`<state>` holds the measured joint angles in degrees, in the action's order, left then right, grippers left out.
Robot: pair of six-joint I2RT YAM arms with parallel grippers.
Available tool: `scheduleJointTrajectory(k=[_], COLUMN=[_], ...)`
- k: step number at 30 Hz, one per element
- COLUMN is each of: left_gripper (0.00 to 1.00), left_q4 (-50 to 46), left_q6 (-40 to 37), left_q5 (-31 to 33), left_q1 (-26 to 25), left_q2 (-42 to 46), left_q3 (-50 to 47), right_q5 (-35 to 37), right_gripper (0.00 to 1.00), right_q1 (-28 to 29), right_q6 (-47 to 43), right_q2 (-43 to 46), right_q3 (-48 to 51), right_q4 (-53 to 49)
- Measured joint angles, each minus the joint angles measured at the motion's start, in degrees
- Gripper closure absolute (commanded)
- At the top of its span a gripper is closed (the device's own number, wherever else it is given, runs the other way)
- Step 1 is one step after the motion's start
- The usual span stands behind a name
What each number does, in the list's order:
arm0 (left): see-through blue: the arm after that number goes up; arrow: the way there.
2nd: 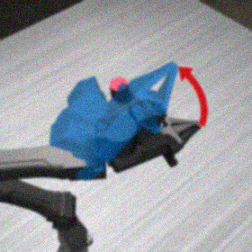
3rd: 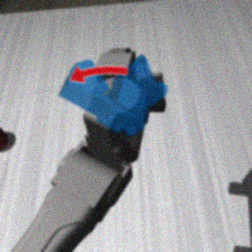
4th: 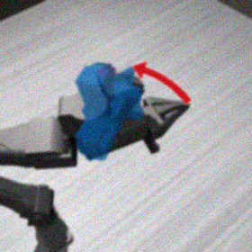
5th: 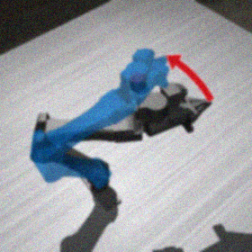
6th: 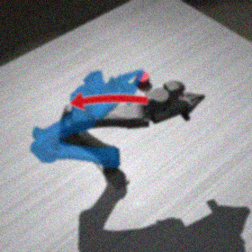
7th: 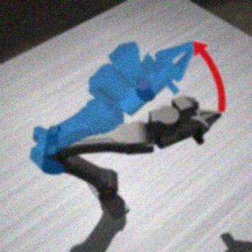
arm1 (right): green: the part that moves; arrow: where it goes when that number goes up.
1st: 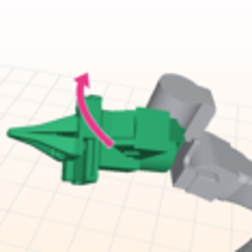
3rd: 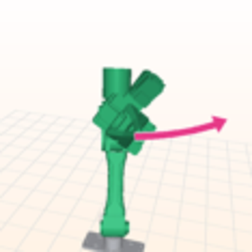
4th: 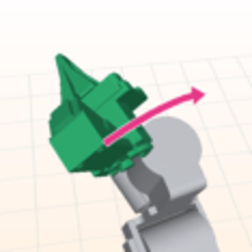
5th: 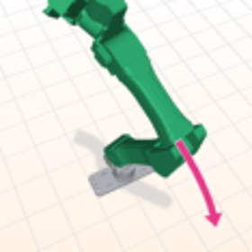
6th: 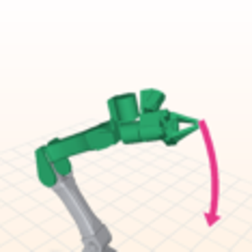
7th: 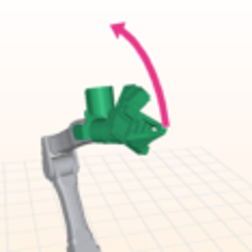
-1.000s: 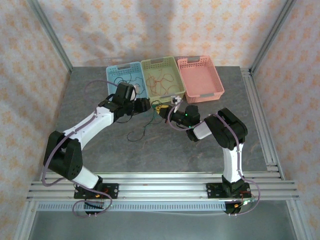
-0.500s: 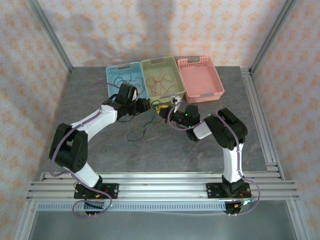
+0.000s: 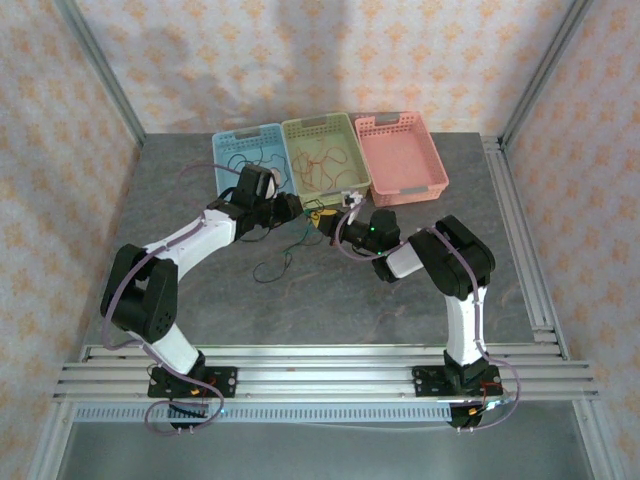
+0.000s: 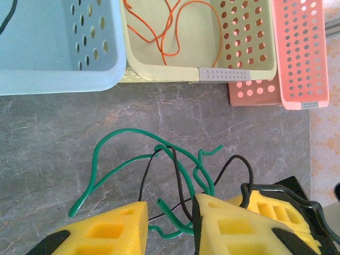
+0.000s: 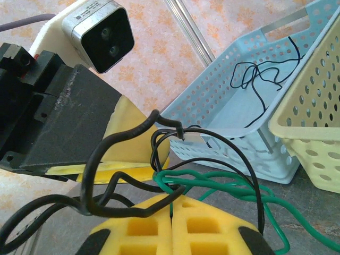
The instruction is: Untangle the cables
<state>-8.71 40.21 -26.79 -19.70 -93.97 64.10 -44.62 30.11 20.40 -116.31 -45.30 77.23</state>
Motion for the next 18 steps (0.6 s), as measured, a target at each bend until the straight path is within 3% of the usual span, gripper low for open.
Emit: scheduleJointTrajectory(k=[8, 11, 18], left_gripper=[0.87, 0.99, 1.00], left_q4=[0.50, 0.66, 0.63], left_q6=[0.46, 0.50, 0.42], left_q5=[-0.76, -1.14, -0.94], left_q1=[0.00, 0.00, 0.00], left_q2=[-0.28, -0.28, -0.15], left_q3=[0.00, -0.04, -0.48], right_q5=[-0.02, -0.02, 0.02], right_gripper=[1.00, 1.00, 1.00], right_q1=[0.00, 0.07, 0.11], right_q6=[0.00, 0.00, -0.02], right_q2=[-0.33, -0.33, -0.33], right_q3=[-0.11, -0.20, -0.26], right_q4=[0.00, 0.00, 0.00])
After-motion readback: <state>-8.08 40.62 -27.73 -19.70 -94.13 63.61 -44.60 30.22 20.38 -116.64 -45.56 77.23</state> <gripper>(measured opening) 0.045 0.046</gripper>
